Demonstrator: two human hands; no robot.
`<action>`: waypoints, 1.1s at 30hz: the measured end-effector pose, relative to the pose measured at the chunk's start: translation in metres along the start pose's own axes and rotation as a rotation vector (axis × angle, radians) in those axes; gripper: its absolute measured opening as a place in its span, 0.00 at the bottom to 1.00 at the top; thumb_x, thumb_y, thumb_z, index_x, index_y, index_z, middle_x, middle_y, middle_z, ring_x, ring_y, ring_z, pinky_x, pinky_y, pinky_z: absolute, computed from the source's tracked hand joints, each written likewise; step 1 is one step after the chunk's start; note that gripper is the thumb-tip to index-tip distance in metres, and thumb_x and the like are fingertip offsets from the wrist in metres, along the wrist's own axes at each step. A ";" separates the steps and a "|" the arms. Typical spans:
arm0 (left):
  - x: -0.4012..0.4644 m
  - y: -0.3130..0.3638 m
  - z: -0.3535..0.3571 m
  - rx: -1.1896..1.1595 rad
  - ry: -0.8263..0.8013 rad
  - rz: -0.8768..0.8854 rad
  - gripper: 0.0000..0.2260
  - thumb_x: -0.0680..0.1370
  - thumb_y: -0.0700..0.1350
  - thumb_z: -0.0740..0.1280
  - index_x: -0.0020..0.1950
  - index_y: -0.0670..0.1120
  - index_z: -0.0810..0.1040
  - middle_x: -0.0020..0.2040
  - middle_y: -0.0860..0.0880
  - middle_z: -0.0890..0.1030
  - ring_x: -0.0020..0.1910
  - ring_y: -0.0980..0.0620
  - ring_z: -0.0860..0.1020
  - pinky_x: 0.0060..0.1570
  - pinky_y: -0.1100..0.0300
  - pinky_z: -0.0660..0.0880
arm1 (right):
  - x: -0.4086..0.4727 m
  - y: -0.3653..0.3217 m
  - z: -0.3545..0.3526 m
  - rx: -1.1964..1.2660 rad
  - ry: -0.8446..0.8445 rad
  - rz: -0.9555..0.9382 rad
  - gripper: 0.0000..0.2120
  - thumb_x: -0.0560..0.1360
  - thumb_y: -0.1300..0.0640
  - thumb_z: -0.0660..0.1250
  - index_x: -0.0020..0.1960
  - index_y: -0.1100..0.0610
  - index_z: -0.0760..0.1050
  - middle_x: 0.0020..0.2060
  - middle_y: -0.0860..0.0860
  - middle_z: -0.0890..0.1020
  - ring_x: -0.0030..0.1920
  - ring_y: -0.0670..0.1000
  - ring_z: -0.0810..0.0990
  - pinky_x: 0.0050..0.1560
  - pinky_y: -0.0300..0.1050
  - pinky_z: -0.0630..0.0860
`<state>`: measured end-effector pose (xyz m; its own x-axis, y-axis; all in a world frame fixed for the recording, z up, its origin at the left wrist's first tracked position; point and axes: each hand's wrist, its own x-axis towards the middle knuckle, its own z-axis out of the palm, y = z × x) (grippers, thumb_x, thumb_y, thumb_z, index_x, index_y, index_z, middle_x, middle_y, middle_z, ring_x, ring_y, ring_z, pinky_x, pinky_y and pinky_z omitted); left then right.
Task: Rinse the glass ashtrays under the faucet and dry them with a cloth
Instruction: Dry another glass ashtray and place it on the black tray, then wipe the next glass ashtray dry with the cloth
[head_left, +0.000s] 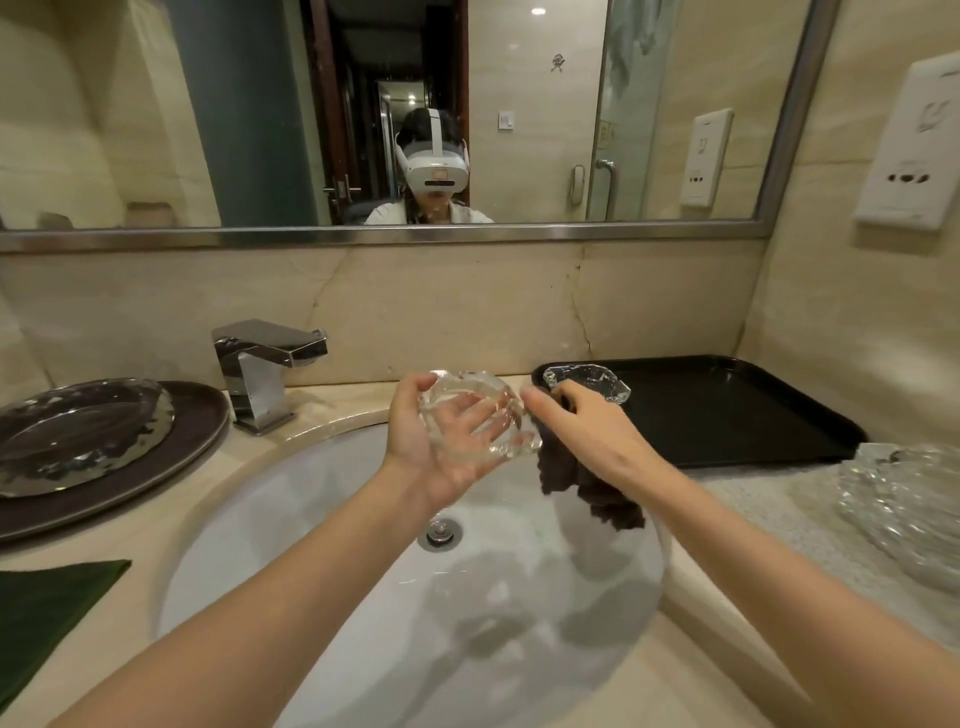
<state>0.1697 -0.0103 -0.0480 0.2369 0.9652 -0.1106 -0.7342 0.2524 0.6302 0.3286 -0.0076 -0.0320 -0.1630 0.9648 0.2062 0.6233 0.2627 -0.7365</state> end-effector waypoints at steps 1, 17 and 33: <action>0.008 0.001 0.008 -0.007 0.028 0.002 0.20 0.72 0.53 0.58 0.54 0.40 0.74 0.53 0.39 0.79 0.51 0.41 0.78 0.55 0.46 0.73 | 0.008 0.000 -0.005 -0.013 -0.019 0.023 0.20 0.73 0.38 0.62 0.37 0.54 0.71 0.30 0.47 0.74 0.34 0.47 0.73 0.34 0.42 0.65; 0.176 -0.010 0.075 0.962 0.247 -0.023 0.07 0.77 0.37 0.64 0.38 0.42 0.71 0.32 0.47 0.74 0.27 0.55 0.71 0.27 0.66 0.70 | 0.151 0.071 -0.103 -0.259 0.035 0.301 0.12 0.70 0.50 0.69 0.41 0.60 0.75 0.33 0.53 0.76 0.33 0.51 0.73 0.30 0.41 0.67; 0.231 -0.022 0.033 1.645 0.456 0.170 0.11 0.72 0.48 0.70 0.44 0.39 0.81 0.40 0.45 0.79 0.34 0.48 0.74 0.28 0.61 0.66 | 0.190 0.124 -0.072 -0.557 -0.117 0.283 0.16 0.72 0.44 0.64 0.36 0.56 0.73 0.34 0.50 0.76 0.37 0.50 0.75 0.36 0.43 0.69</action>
<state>0.2615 0.2051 -0.0623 -0.1694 0.9852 0.0263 0.7152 0.1045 0.6911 0.4301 0.2076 -0.0382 0.0032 0.9991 -0.0420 0.9539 -0.0157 -0.2996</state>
